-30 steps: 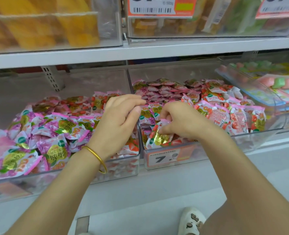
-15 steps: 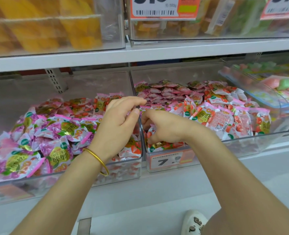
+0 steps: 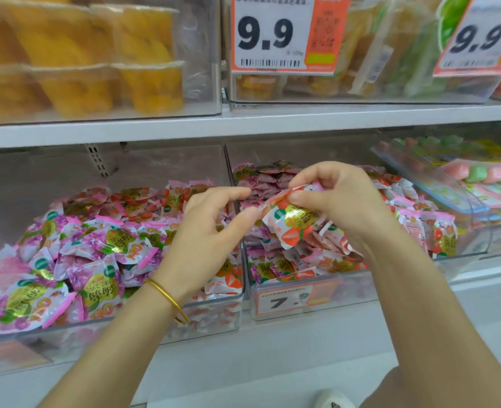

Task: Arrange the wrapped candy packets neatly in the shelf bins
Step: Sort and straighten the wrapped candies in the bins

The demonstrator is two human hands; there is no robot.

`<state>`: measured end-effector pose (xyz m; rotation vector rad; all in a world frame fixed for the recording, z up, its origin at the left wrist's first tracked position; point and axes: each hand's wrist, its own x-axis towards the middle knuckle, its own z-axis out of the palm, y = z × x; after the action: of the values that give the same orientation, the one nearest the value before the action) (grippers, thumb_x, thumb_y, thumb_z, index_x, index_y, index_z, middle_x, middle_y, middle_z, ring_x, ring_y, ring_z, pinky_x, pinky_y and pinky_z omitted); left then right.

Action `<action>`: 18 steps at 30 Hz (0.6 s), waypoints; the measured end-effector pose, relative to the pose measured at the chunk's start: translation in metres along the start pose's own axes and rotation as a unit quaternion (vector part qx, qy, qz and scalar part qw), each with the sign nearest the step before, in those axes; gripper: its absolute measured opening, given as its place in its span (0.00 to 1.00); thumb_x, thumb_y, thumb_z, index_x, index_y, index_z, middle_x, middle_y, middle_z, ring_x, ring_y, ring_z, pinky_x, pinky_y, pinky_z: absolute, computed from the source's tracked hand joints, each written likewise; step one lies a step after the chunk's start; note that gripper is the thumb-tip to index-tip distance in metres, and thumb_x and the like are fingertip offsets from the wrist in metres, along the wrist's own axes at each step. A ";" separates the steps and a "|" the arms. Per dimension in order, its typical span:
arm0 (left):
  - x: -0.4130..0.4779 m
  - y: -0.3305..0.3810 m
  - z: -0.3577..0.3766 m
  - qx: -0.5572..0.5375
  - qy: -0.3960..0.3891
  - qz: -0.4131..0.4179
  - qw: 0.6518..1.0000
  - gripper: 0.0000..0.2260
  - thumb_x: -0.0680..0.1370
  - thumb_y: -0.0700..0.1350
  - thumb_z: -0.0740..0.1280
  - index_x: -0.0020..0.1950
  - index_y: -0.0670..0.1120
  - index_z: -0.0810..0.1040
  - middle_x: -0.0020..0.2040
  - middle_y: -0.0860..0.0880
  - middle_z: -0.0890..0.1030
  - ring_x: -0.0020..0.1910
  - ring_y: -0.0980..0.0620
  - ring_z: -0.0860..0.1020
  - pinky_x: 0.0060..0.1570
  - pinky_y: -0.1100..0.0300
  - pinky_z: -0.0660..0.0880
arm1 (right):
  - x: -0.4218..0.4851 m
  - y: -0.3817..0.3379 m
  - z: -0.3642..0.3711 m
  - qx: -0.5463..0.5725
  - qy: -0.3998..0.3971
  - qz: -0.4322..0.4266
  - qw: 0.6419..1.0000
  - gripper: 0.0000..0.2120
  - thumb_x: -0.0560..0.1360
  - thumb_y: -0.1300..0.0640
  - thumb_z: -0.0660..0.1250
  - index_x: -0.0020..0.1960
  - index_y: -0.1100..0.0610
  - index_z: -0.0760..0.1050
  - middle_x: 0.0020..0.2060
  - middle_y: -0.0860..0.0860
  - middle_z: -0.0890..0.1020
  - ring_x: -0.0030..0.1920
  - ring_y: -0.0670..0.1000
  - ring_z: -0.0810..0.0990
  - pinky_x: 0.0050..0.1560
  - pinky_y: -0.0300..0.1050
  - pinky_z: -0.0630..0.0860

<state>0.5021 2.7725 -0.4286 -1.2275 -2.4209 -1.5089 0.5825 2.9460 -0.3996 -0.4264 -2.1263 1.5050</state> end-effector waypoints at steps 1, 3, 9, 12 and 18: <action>-0.001 0.004 0.001 -0.001 -0.002 0.006 1.000 0.09 0.76 0.54 0.64 0.56 0.63 0.72 0.51 0.68 0.71 0.57 0.58 0.69 0.56 0.68 0.66 | -0.001 -0.001 0.001 0.045 -0.005 0.011 0.999 0.10 0.66 0.66 0.75 0.35 0.52 0.79 0.35 0.49 0.82 0.40 0.48 0.80 0.42 0.44 0.78; -0.001 0.009 0.004 -0.025 0.003 0.006 1.000 0.07 0.76 0.50 0.66 0.51 0.62 0.74 0.47 0.63 0.75 0.54 0.59 0.71 0.52 0.71 0.67 | -0.003 -0.003 0.008 0.115 -0.022 0.028 0.993 0.09 0.67 0.68 0.73 0.38 0.55 0.79 0.34 0.53 0.82 0.35 0.51 0.81 0.38 0.44 0.79; 0.008 0.007 -0.007 -0.255 0.089 -0.084 0.959 0.19 0.75 0.54 0.65 0.48 0.35 0.73 0.45 0.35 0.77 0.44 0.43 0.77 0.50 0.47 0.75 | 0.000 -0.002 0.023 0.180 0.014 0.034 0.983 0.12 0.70 0.69 0.69 0.48 0.55 0.76 0.41 0.55 0.80 0.44 0.54 0.79 0.47 0.47 0.75; 0.009 0.008 -0.015 -0.331 0.095 -0.124 0.931 0.13 0.79 0.46 0.62 0.51 0.35 0.72 0.52 0.28 0.75 0.52 0.32 0.77 0.45 0.49 0.80 | -0.001 -0.008 0.026 0.223 -0.017 0.028 0.974 0.14 0.69 0.73 0.65 0.49 0.57 0.74 0.38 0.55 0.77 0.39 0.50 0.78 0.42 0.44 0.75; -0.001 0.010 -0.029 -0.257 0.070 -0.169 0.949 0.10 0.78 0.49 0.63 0.48 0.42 0.68 0.39 0.42 0.78 0.29 0.56 0.80 0.24 0.62 0.75 | -0.010 -0.024 0.054 0.113 -0.069 -0.050 0.990 0.22 0.68 0.71 0.71 0.55 0.52 0.73 0.39 0.53 0.82 0.37 0.48 0.81 0.36 0.39 0.78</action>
<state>0.4982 2.7514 -0.4063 -0.7255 -2.3034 -2.3438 0.5608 2.8906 -0.3939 -0.1366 -2.0155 1.7357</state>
